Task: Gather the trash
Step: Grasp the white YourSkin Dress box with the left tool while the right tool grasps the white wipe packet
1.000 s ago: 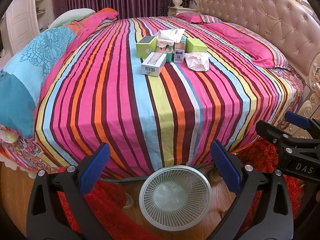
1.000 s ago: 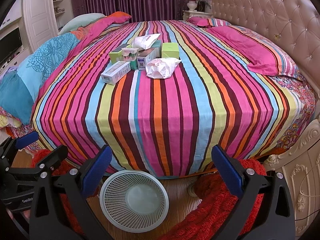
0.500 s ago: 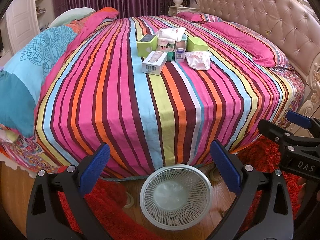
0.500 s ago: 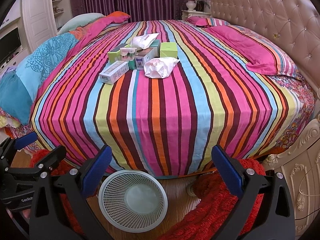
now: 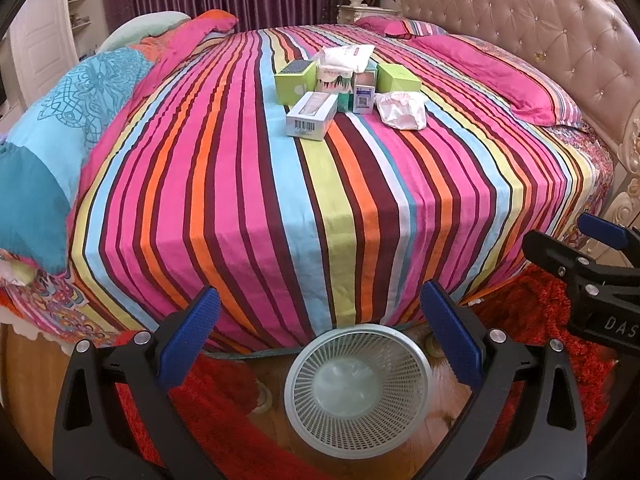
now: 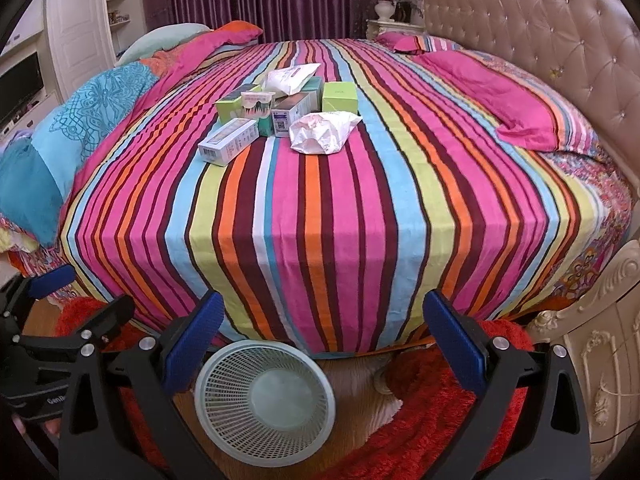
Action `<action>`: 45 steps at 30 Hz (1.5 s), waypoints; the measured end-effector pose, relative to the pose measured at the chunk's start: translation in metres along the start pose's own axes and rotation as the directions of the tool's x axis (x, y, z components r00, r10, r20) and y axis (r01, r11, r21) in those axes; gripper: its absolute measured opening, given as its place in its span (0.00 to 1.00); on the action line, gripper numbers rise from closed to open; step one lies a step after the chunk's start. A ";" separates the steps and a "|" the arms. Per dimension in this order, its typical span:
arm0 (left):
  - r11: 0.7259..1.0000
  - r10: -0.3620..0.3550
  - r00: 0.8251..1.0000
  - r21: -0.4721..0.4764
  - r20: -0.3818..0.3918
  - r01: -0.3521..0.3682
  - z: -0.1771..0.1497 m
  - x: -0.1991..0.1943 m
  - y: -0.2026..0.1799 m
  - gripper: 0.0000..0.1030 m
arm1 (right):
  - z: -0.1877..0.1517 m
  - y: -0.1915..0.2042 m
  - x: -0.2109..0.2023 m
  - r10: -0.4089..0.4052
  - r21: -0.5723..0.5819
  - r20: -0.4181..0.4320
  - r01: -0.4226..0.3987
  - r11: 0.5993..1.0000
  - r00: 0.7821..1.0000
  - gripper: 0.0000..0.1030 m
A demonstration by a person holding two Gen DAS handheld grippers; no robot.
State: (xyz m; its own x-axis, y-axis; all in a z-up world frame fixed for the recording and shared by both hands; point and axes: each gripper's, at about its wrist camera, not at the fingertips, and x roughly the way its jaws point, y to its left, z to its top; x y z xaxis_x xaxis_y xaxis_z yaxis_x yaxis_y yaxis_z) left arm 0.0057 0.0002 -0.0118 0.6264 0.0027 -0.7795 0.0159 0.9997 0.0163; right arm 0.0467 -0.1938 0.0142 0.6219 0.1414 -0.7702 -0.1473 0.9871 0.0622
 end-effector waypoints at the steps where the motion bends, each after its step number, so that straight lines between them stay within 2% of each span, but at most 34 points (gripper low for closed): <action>1: 1.000 -0.001 1.000 0.000 -0.005 0.001 0.000 0.002 0.000 0.94 | 0.001 -0.001 0.003 0.013 0.011 -0.011 -0.013 1.000 1.000 0.93; 13: 1.000 0.004 0.998 -0.009 -0.059 -0.005 0.005 0.030 0.010 0.94 | 0.003 -0.008 0.027 0.022 0.032 -0.084 -0.020 0.999 0.996 0.93; 22: 1.000 0.002 0.997 -0.016 -0.073 -0.004 0.027 0.054 0.014 0.94 | 0.017 -0.010 0.050 0.042 0.030 -0.124 -0.039 0.999 0.991 0.93; 33: 1.000 0.006 0.999 -0.026 -0.050 -0.008 0.073 0.088 0.025 0.94 | 0.051 -0.009 0.077 0.041 0.002 -0.102 -0.041 0.999 0.994 0.93; 39: 1.000 -0.001 1.000 -0.021 -0.020 0.001 0.112 0.110 0.032 0.94 | 0.086 -0.015 0.095 0.053 0.015 -0.056 -0.052 0.999 0.997 0.93; 45: 1.000 -0.021 1.000 0.010 -0.018 0.021 0.149 0.141 0.027 0.94 | 0.124 -0.013 0.129 0.075 0.017 -0.061 -0.074 0.997 0.995 0.92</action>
State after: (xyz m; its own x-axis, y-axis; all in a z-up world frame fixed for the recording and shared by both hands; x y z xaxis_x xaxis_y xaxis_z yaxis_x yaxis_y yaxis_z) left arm 0.2103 0.0243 -0.0278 0.6121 -0.0178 -0.7905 0.0365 0.9993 0.0058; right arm 0.2244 -0.1787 -0.0075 0.5609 0.2097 -0.8009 -0.1795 0.9752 0.1296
